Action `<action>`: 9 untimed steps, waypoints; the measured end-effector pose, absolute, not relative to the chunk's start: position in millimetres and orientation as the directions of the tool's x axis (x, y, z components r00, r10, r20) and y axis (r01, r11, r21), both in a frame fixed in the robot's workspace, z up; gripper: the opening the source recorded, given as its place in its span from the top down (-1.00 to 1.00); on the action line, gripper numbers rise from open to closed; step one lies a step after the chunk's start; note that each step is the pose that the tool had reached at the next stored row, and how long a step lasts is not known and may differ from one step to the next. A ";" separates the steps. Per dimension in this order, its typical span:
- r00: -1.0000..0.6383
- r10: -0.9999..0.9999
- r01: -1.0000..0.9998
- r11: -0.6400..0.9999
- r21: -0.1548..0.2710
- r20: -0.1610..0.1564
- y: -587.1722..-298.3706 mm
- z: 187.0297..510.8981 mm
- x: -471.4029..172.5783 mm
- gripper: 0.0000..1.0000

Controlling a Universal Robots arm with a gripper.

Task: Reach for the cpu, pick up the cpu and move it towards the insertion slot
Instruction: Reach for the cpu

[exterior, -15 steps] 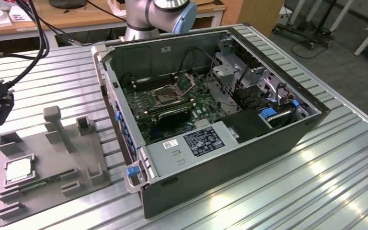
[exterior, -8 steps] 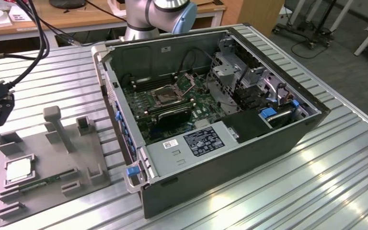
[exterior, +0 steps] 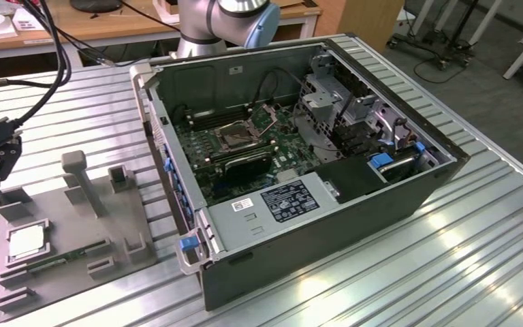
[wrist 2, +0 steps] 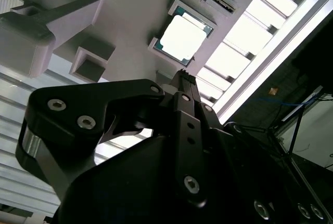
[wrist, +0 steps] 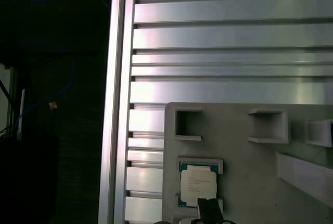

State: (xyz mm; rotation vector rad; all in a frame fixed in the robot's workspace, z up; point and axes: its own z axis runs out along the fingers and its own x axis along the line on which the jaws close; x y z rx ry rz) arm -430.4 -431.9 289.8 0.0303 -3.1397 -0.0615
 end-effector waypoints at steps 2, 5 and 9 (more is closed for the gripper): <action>-1.000 -0.019 -0.019 0.999 0.039 0.001 -431.9 289.7 -430.4 0.80; -1.000 -0.019 -0.019 0.999 0.039 0.001 -431.9 289.6 -430.4 0.80; -1.000 -0.019 -0.019 0.999 0.039 0.000 -431.9 288.1 -430.4 0.80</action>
